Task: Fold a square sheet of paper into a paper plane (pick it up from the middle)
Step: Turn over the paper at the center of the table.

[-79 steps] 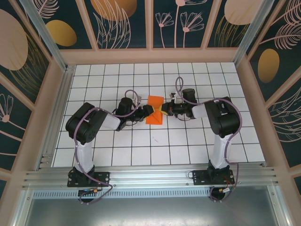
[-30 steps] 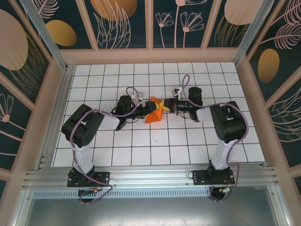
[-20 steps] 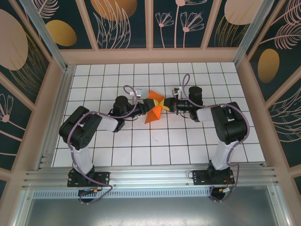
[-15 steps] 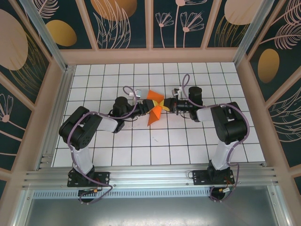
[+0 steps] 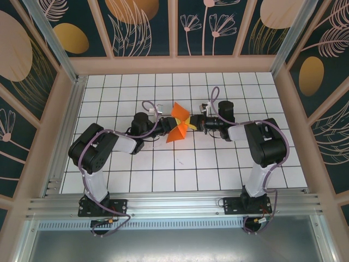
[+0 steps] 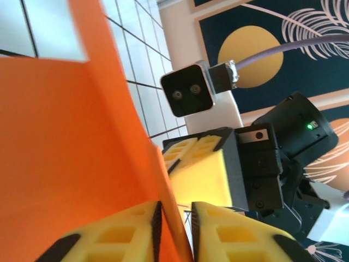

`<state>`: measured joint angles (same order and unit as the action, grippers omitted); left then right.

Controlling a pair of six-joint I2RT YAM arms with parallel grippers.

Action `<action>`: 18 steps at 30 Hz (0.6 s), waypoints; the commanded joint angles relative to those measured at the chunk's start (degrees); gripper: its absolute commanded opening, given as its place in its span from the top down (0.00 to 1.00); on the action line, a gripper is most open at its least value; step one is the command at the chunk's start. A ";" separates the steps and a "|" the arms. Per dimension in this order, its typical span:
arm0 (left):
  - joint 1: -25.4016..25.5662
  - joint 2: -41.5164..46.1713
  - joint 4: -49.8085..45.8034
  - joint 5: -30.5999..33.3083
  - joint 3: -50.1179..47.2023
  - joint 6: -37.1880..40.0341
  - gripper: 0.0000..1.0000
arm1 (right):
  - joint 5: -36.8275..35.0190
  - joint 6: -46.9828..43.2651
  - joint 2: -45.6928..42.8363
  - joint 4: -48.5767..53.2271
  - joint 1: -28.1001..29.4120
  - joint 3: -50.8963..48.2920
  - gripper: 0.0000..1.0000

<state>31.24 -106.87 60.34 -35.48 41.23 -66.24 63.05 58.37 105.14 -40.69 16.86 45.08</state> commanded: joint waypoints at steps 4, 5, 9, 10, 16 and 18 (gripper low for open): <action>0.04 1.25 -4.99 1.27 1.30 1.69 0.87 | -0.79 -4.16 -2.50 3.43 0.23 1.21 0.87; 0.04 1.38 -5.47 1.45 1.35 1.86 0.89 | -1.10 -4.57 -2.78 4.22 0.16 1.37 0.85; -0.09 2.90 -10.53 3.55 2.03 4.34 0.97 | -3.83 -7.90 -5.20 9.65 -0.34 1.92 0.63; -0.13 3.73 -13.02 4.55 2.41 5.57 0.98 | -4.84 -8.77 -6.09 11.20 -0.64 1.98 0.57; -0.05 14.25 -46.19 20.31 9.64 21.44 0.97 | -17.31 -17.78 -14.86 25.75 -3.09 2.67 0.31; -0.05 17.00 -59.80 29.66 13.98 27.15 0.97 | -24.21 -20.82 -17.66 30.37 -3.15 2.91 0.28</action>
<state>31.24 -94.80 22.96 -20.08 49.67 -50.65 49.17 44.58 91.77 -19.46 14.11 46.22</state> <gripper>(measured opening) 0.047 0.713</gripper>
